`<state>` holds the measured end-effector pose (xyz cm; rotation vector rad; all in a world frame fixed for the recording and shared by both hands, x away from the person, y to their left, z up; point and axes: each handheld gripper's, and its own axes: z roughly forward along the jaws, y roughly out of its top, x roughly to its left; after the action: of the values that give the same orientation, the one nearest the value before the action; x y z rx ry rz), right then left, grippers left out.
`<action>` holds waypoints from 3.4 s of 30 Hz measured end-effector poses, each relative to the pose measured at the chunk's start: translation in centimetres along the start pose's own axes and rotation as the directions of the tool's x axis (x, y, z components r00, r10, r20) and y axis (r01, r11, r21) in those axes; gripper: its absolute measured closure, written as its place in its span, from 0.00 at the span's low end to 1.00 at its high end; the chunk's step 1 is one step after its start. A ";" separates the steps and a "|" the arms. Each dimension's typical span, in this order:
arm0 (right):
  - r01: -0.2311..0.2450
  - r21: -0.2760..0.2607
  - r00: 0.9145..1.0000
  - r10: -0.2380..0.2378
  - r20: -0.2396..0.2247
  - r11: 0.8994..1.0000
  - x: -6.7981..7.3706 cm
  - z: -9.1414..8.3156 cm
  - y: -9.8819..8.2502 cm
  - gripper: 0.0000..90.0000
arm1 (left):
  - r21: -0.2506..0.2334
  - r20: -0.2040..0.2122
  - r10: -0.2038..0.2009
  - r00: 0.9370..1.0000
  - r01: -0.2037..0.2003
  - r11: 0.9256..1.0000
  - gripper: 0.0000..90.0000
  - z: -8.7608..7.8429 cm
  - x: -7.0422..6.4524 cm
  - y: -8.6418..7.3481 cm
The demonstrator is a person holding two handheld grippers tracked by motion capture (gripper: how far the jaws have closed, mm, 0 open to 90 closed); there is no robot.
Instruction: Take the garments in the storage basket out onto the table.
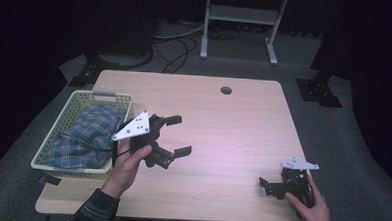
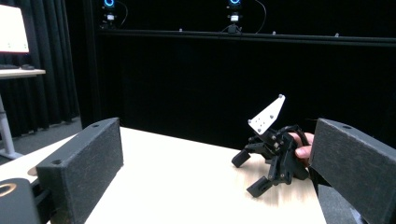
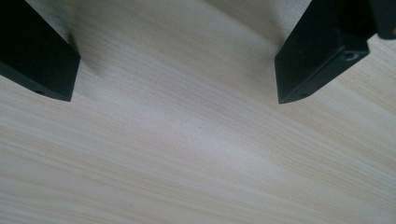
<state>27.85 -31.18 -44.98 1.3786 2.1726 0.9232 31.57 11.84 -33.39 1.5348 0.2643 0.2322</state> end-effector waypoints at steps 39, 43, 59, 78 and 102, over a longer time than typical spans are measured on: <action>0.001 0.002 1.000 -0.001 0.000 1.000 0.0 0.0 0.0 0.00 | 0.027 -0.031 0.055 0.998 -0.054 0.998 0.02 -0.7 0.2 5.8; 0.001 0.001 1.000 -0.001 0.000 1.000 0.0 0.0 0.0 0.00 | 0.036 -0.029 0.054 0.998 -0.053 0.998 0.02 -1.1 0.3 6.2; 0.001 0.002 1.000 -0.001 0.000 1.000 0.0 0.0 0.0 0.00 | 0.025 -0.046 0.051 0.998 -0.050 0.998 0.02 -3.1 0.6 7.3; 0.001 0.002 1.000 -0.001 0.000 1.000 0.0 0.0 0.0 0.00 | 0.019 -0.132 0.036 0.991 -0.033 0.999 0.02 -5.4 2.4 7.2; 0.000 0.001 1.000 0.000 0.000 1.000 0.0 0.0 0.0 0.00 | 0.007 -0.240 0.040 0.970 -0.040 0.999 0.02 -9.8 4.0 8.0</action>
<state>27.86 -31.18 -44.97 1.3788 2.1734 0.9224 32.47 22.63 -25.64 1.5150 0.4250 0.4515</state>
